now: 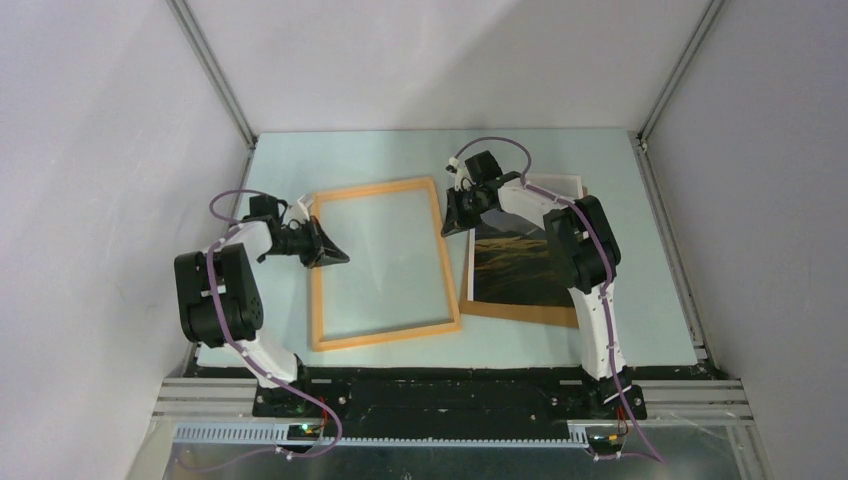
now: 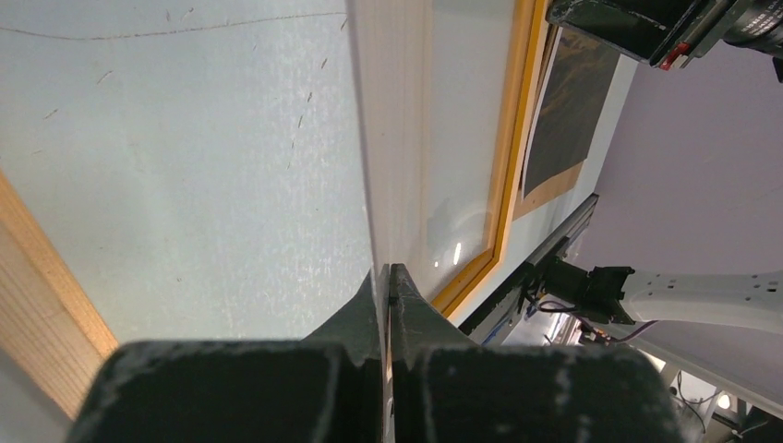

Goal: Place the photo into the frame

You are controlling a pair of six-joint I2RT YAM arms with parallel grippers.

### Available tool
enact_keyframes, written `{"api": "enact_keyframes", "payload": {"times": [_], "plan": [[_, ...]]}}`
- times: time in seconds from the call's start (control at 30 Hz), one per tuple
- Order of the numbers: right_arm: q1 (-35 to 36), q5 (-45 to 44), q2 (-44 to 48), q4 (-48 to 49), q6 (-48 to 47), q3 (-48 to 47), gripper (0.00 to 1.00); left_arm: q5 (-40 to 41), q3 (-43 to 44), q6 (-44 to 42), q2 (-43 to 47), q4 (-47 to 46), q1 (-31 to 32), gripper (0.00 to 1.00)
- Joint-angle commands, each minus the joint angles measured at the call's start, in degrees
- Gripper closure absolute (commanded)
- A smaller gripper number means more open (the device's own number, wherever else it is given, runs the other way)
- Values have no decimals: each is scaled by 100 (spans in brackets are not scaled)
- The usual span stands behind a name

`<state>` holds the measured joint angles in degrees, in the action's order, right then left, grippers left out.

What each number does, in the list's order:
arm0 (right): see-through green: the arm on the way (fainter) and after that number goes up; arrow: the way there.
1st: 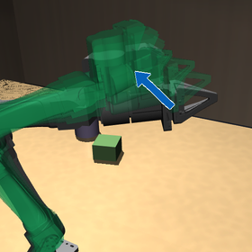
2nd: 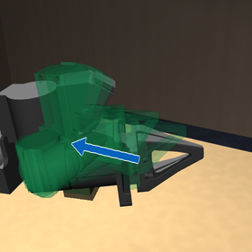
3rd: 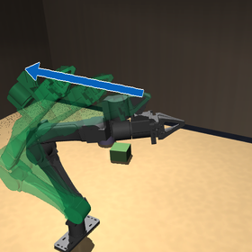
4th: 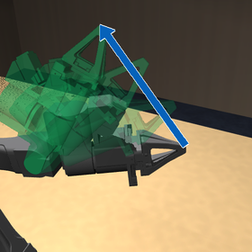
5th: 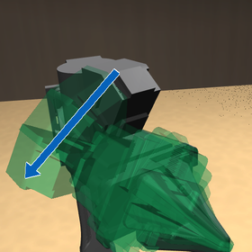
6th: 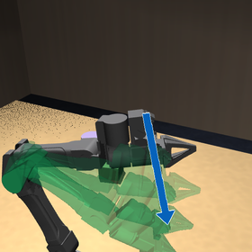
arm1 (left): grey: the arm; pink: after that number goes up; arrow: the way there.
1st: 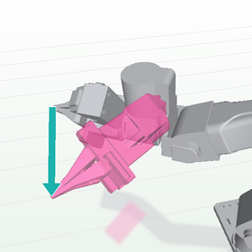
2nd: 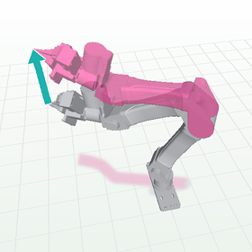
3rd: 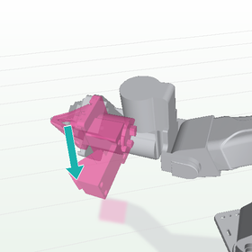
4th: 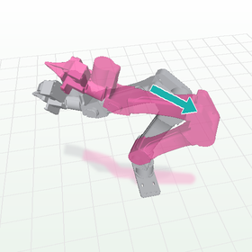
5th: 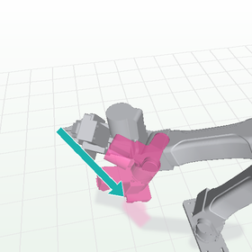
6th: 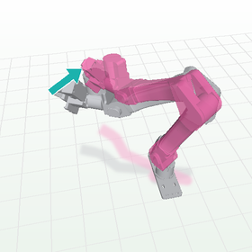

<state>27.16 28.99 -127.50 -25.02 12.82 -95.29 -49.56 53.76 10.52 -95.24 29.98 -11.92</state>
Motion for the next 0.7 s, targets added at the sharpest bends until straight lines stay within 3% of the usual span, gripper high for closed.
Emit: {"api": "enact_keyframes", "payload": {"times": [0.0,0.67], "plan": [[239,-148,-375,-188,-126,-9,91,-160,41,-152,-76,146,195,100],[210,-347,-306,-214,-149,35,91,-196,125,-180,-170,386,202,100]]}}
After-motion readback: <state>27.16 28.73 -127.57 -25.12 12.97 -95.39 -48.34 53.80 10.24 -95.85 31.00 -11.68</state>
